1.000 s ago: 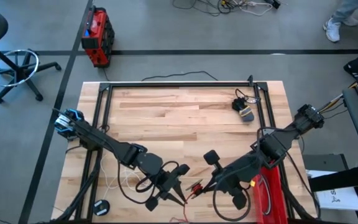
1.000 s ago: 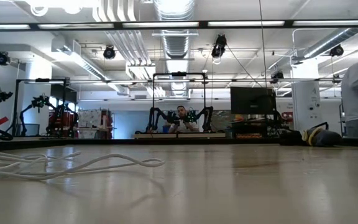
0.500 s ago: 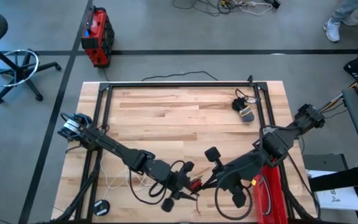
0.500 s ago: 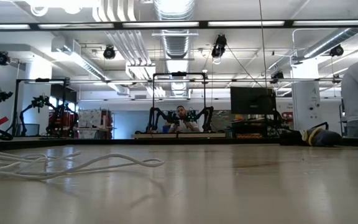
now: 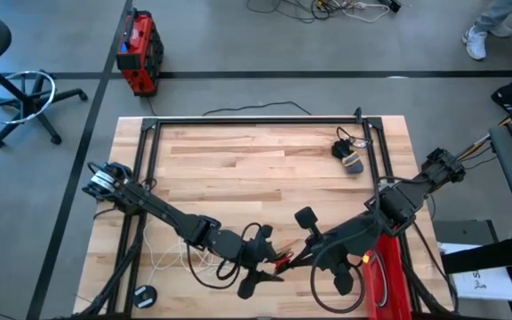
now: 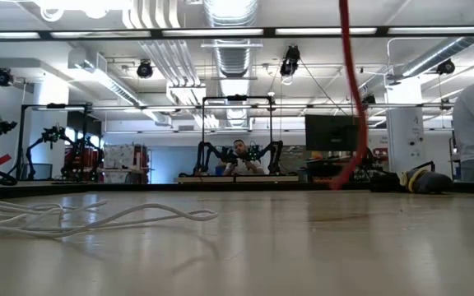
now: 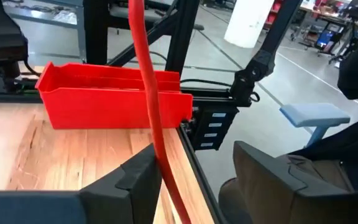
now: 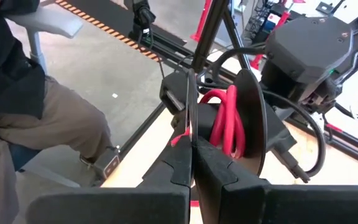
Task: Coil cords
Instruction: Coil the red wire onto the spool
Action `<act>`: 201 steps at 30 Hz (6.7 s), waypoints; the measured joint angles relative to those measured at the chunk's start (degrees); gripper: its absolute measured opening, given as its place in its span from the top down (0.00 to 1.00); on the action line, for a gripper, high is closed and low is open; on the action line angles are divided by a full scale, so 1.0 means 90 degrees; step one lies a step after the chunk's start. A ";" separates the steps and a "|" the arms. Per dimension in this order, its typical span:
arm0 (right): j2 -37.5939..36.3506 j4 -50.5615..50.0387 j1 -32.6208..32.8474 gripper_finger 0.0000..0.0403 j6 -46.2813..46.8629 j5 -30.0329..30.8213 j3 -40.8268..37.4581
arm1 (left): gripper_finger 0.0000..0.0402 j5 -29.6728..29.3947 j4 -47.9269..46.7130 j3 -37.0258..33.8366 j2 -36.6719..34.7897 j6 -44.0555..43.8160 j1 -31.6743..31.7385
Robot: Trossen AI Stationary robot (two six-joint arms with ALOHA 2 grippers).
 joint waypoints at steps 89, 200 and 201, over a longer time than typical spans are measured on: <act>0.1100 -0.1402 -0.0709 1.00 0.0699 -0.0498 -0.0022 | 0.98 0.0354 -0.4553 0.1201 -0.1877 0.1408 -0.1083; -0.0464 0.1900 0.1292 0.74 0.1566 0.4873 -0.1728 | 1.00 -0.1934 0.5061 -0.1573 -0.0712 0.3201 -0.0080; -0.0464 0.2190 0.1291 0.75 0.1440 0.4871 -0.1775 | 1.00 -0.1891 0.5094 -0.1573 -0.0712 0.3205 -0.0083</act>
